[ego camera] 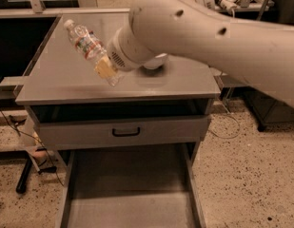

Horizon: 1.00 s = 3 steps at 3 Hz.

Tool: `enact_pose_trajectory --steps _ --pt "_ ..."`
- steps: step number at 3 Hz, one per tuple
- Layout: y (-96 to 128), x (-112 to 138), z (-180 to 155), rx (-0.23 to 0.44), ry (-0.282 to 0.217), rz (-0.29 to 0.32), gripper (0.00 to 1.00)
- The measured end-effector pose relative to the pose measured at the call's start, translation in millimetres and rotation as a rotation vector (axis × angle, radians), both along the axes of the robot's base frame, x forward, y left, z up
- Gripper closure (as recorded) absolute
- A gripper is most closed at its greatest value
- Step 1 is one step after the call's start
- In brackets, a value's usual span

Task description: Pick blue plastic bottle from middle drawer and place on counter

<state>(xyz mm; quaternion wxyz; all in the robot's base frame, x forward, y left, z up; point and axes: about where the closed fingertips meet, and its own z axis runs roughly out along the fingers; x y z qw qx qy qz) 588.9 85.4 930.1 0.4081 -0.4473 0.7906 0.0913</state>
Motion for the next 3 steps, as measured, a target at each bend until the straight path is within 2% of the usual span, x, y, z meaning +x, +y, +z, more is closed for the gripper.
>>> enact_pose_trajectory --steps 1,2,3 --pt "31 37 7 0.006 0.013 0.055 1.00" --pt "58 57 3 0.004 0.035 0.103 1.00" --pt "82 64 -15 -0.009 0.078 0.157 1.00"
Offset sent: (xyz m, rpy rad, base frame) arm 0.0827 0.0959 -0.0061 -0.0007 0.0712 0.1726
